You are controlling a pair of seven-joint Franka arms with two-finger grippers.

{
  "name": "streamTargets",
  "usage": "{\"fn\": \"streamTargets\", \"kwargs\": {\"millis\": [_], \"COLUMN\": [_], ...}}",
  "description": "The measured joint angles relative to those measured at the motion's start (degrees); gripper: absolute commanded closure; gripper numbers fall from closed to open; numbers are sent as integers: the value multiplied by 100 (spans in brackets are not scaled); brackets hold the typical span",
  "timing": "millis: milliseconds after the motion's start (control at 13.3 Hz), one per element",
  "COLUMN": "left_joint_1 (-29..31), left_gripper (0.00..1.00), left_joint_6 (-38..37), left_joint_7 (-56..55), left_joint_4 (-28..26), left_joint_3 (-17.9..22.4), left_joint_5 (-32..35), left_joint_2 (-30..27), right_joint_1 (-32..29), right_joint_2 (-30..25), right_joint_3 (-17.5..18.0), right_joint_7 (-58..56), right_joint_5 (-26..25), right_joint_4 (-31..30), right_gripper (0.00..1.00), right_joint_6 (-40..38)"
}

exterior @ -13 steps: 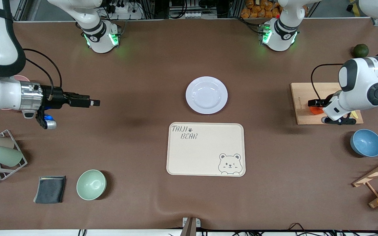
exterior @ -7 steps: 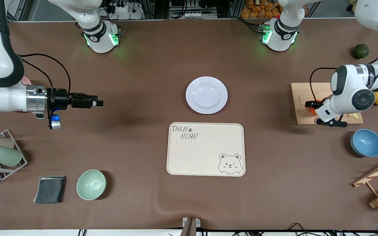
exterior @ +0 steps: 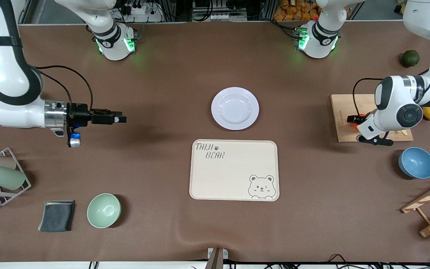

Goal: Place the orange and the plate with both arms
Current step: 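Grasp the orange with the left gripper while the right gripper reaches out, then carry the orange with the left gripper over the white plate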

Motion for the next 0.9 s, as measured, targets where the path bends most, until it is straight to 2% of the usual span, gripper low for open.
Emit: {"fn": "streamTargets", "kwargs": {"millis": [150, 225, 300, 375, 674, 899], "left_joint_1": [28, 60, 95, 118, 109, 110], "left_gripper": [0, 34, 81, 95, 95, 95], "left_joint_6": [49, 104, 161, 191, 239, 181], "left_joint_7": [0, 0, 0, 0, 2, -1], "left_joint_4": [-1, -1, -1, 0, 50, 171], "left_joint_3": [2, 3, 3, 4, -20, -202], "left_joint_5": [150, 197, 210, 216, 320, 309], "left_joint_2": [111, 166, 214, 250, 249, 59], "right_joint_1": [223, 322, 392, 454, 944, 885], "right_joint_2": [11, 13, 17, 31, 191, 346], "right_joint_3": [5, 5, 7, 6, 21, -30], "right_joint_7": [-415, -482, -506, -603, -1280, -1857], "right_joint_5": [283, 350, 413, 517, 999, 1018], "right_joint_4": [-343, -425, -460, -475, -693, -763], "right_gripper": [0, 0, 0, 0, 0, 0], "right_joint_6": [385, 507, 593, 707, 1604, 1688]}}
